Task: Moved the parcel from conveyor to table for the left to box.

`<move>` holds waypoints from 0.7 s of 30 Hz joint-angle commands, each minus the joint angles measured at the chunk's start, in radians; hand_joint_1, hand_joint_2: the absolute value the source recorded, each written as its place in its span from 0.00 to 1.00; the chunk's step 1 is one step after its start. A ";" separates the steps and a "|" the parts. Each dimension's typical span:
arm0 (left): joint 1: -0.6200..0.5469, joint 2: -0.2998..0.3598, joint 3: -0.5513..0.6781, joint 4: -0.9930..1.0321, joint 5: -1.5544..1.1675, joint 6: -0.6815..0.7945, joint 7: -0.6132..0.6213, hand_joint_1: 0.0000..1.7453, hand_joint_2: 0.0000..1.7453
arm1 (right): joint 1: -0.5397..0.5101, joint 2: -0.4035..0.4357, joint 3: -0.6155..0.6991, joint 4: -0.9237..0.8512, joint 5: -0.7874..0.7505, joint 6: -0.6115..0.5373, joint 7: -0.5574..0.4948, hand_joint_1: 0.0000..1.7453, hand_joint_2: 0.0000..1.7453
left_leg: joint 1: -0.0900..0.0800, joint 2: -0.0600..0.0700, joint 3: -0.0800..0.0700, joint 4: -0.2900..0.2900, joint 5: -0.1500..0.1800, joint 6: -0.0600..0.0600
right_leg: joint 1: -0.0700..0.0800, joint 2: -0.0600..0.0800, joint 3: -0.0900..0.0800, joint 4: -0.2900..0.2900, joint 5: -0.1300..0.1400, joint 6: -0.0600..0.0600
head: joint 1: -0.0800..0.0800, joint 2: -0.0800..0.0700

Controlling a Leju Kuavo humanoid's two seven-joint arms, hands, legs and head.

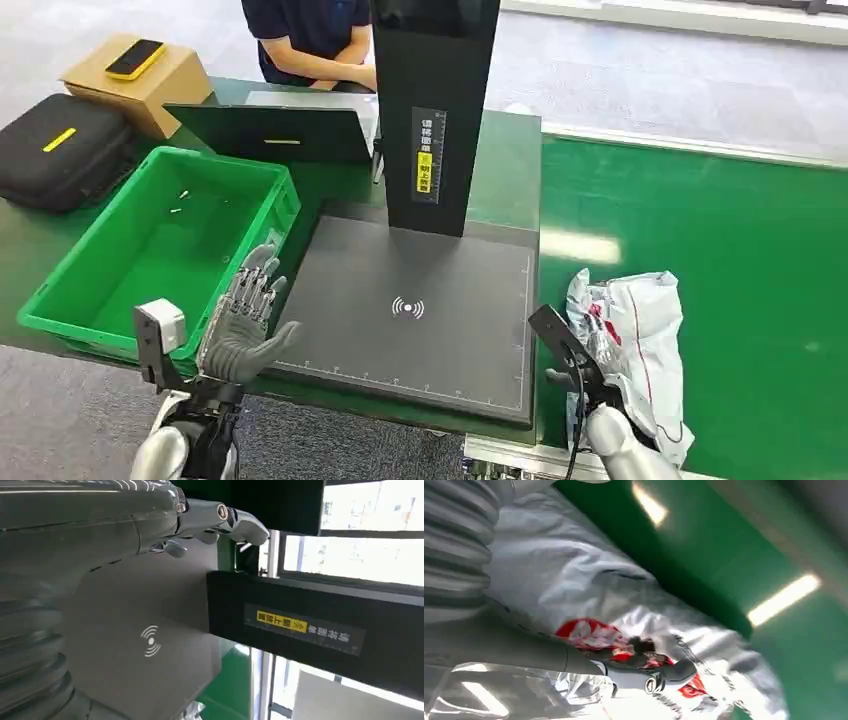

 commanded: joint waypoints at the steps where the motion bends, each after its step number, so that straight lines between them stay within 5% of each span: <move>1: 0.005 0.017 0.002 0.000 0.001 -0.006 0.009 0.00 1.00 | 0.237 -0.016 -0.021 -0.229 0.024 0.006 0.060 0.00 1.00 | 0.001 -0.004 0.000 -0.001 0.000 -0.002 | 0.001 -0.003 0.002 -0.002 -0.001 -0.001 | 0.000 0.000; 2: 0.001 0.018 0.002 0.005 0.001 -0.008 0.010 0.00 1.00 | 0.250 -0.011 -0.032 -0.243 0.023 0.005 0.063 0.14 1.00 | 0.001 -0.005 0.001 -0.002 0.000 -0.003 | 0.000 -0.004 0.003 -0.003 -0.001 -0.001 | 0.000 0.000; 3: -0.003 0.020 0.002 0.012 0.000 -0.010 0.011 0.00 1.00 | 0.273 0.001 -0.057 -0.258 0.018 0.010 0.072 1.00 1.00 | 0.000 -0.003 0.000 -0.001 0.000 -0.002 | 0.000 -0.002 0.002 -0.002 -0.001 -0.001 | 0.000 0.000; 16: 0.010 0.020 0.010 0.014 -0.006 -0.010 0.006 0.00 1.00 | 0.313 0.077 -0.181 -0.323 0.060 0.002 0.035 1.00 1.00 | 0.001 -0.001 0.001 -0.001 -0.001 -0.001 | 0.000 0.000 0.002 -0.003 -0.001 -0.001 | 0.000 0.000; 20: 0.015 0.013 0.019 0.009 -0.009 -0.017 0.003 0.00 1.00 | 0.306 0.112 -0.230 -0.366 0.062 -0.051 -0.039 1.00 1.00 | 0.000 0.000 0.000 -0.001 -0.001 -0.002 | 0.000 0.001 0.001 -0.002 0.000 -0.001 | 0.000 0.000; 21: 0.019 0.009 0.025 0.005 -0.010 -0.019 0.000 0.00 1.00 | 0.303 0.133 -0.256 -0.402 0.040 -0.137 -0.122 1.00 1.00 | 0.000 0.000 0.001 -0.002 -0.001 -0.002 | 0.000 0.001 0.001 -0.002 -0.001 -0.001 | 0.000 0.000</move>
